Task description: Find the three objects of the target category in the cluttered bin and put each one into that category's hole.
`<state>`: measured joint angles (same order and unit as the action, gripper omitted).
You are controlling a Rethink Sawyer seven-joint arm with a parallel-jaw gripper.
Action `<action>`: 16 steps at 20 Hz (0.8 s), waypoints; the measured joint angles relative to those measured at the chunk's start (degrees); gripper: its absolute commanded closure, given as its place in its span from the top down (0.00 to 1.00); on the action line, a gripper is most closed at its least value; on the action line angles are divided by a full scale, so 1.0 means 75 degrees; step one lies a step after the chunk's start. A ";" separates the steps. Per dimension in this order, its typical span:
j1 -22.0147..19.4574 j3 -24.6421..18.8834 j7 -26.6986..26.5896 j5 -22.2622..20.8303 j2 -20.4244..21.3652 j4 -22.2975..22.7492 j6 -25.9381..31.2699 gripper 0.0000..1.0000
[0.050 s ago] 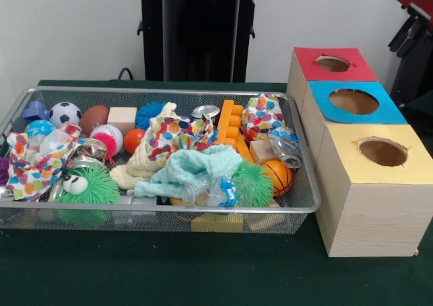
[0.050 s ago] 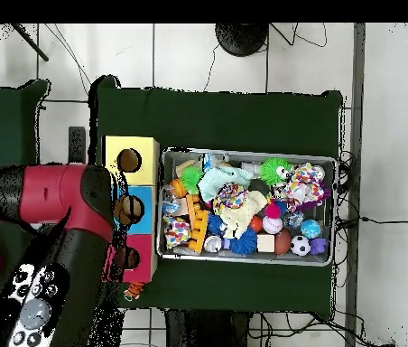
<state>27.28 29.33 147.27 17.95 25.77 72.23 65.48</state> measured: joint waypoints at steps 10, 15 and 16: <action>-0.1080 -0.0581 0.0000 0.0009 0.0381 0.1348 -0.3270 0.00; -0.1685 -0.0933 0.0000 -0.0103 0.0467 0.1725 -0.4049 0.00; -0.1850 -0.1052 0.0000 -0.0160 0.0485 0.1798 -0.4104 0.00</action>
<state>13.40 21.44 147.27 16.75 29.41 85.71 34.70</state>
